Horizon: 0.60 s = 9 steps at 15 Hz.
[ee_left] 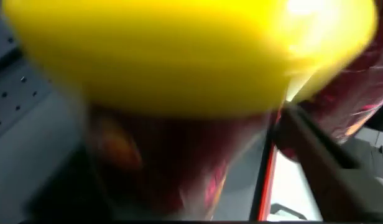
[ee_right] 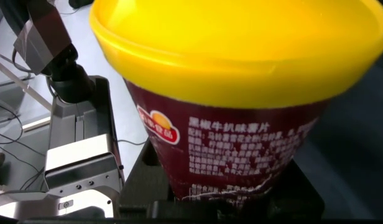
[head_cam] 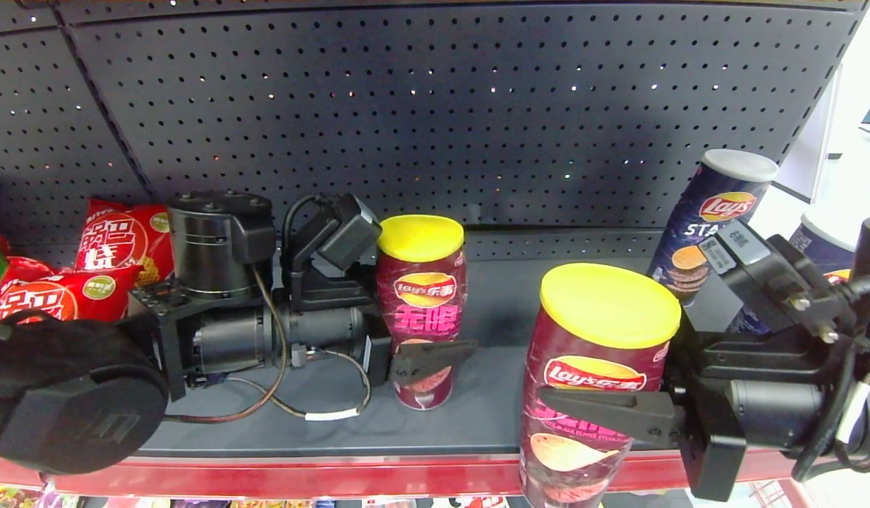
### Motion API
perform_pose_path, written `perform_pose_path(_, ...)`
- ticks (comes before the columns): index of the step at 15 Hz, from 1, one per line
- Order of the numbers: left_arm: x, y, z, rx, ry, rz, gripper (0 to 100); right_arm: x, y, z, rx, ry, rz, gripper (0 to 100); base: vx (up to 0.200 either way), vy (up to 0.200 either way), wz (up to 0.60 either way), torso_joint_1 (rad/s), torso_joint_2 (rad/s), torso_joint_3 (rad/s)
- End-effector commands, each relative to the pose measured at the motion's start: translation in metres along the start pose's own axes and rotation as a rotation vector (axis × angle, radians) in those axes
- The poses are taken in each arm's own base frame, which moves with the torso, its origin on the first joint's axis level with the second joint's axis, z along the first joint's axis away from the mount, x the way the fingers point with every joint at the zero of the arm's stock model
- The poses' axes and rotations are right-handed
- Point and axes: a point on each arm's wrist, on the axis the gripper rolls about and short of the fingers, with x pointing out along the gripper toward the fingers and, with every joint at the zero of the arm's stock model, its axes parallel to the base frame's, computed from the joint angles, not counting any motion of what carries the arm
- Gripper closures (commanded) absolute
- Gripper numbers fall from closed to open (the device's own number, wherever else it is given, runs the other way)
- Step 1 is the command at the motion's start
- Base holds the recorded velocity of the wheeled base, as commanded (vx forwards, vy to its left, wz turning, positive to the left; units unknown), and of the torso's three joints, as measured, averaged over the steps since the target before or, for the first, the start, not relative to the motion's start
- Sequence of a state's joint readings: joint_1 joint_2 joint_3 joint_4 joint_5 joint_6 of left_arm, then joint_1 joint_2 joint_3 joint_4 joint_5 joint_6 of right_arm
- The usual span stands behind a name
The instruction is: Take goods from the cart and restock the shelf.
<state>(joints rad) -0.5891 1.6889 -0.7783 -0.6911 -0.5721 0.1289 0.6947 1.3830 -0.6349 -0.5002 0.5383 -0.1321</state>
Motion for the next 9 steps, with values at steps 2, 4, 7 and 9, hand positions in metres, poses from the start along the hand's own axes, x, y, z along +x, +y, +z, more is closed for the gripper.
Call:
perform_pose_path(2,-0.011,-0.001,-0.004,-0.007,0.005,0.017,0,0.001,-0.001,0.0,0.002,0.003,0.001,100,0.0,0.0,0.0,0.0,0.0,0.0)
perform_pose_path(4,-0.023,-0.006,-0.008,-0.015,0.014,0.027,0,0.002,-0.001,-0.001,0.004,0.007,0.003,100,0.0,0.0,0.0,0.0,0.0,0.0)
perform_pose_path(7,-0.047,-0.016,-0.007,-0.011,0.001,0.056,0,0.004,-0.001,-0.002,0.005,0.012,0.006,100,0.0,0.0,0.0,0.0,0.0,0.0)
perform_pose_path(9,-0.068,-0.027,0.007,0.009,-0.058,0.108,0,0.006,-0.002,-0.004,0.009,0.019,0.007,100,0.0,0.0,0.0,0.0,0.0,0.0)
